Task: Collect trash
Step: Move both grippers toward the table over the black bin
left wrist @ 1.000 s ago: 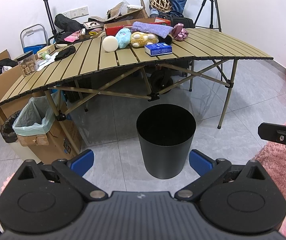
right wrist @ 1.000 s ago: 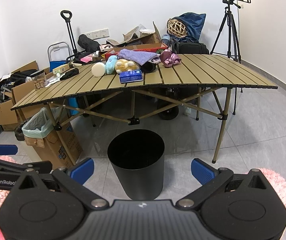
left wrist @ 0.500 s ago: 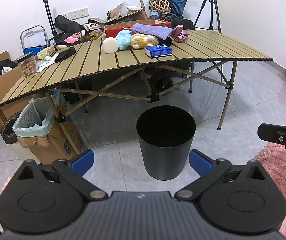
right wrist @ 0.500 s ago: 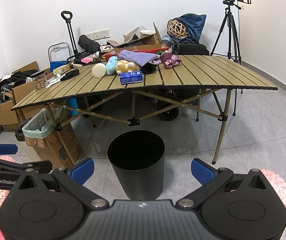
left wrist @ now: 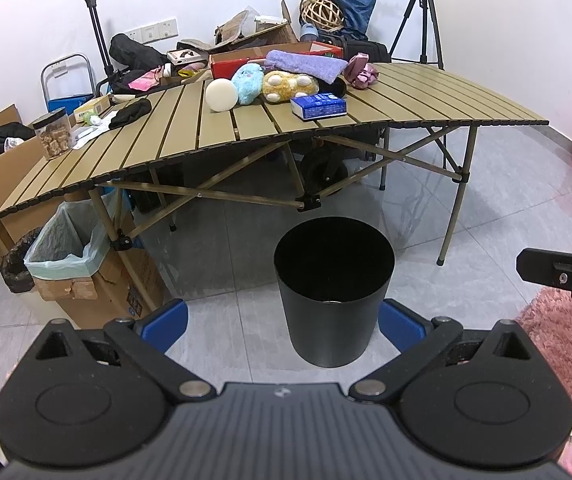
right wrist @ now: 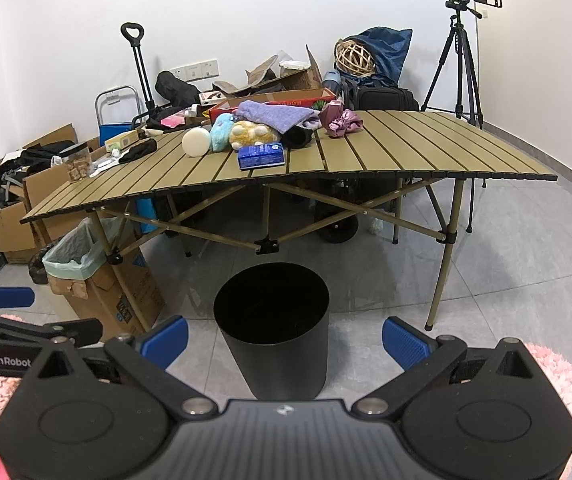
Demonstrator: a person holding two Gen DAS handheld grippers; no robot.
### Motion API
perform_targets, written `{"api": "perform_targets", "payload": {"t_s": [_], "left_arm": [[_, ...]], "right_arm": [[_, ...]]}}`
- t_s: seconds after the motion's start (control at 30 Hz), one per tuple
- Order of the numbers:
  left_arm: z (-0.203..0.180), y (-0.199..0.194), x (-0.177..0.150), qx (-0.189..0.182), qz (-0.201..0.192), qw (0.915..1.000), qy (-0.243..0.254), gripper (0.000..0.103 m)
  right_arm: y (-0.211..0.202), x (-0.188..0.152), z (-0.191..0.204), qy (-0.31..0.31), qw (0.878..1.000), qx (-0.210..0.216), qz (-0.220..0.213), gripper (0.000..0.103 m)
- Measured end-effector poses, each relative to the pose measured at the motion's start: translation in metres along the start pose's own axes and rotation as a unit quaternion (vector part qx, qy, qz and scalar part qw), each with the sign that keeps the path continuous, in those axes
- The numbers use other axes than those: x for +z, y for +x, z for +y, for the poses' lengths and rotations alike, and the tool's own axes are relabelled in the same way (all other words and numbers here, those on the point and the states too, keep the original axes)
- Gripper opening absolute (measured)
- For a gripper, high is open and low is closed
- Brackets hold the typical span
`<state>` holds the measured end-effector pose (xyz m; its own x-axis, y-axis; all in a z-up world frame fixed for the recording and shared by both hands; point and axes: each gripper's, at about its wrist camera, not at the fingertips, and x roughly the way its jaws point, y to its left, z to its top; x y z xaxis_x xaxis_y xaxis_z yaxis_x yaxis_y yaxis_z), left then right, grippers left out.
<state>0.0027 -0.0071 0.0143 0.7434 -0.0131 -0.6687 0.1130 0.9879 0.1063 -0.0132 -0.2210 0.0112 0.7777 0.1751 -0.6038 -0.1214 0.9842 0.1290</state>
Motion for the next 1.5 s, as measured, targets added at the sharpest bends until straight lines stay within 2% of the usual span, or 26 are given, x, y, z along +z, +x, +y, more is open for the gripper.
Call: {"api": "perform_targets", "payload": {"t_s": [0.23,0.67,1.13,1.5], "left_arm": [[0.004,0.011,0.000,0.005,-0.006,1.0000,-0.002,0.103],[0.021,0.035,0.020,0.018,-0.017,0.9995,-0.020,0.103],[0.044,0.069,0.061,0.037,-0.044,0.9974,-0.042,0.103],[0.062,0.110,0.101,0.045,-0.068,0.9941,-0.071,0.103]], "right_arm": [[0.012,0.006,0.000,0.000,1.000,-0.004,-0.005,0.103],[0.042,0.025,0.001,0.002,1.000,0.002,-0.013,0.103],[0.087,0.064,0.004,0.008,0.999,0.008,-0.040,0.103],[0.143,0.102,0.009,0.014,0.997,0.023,-0.066,0.103]]}}
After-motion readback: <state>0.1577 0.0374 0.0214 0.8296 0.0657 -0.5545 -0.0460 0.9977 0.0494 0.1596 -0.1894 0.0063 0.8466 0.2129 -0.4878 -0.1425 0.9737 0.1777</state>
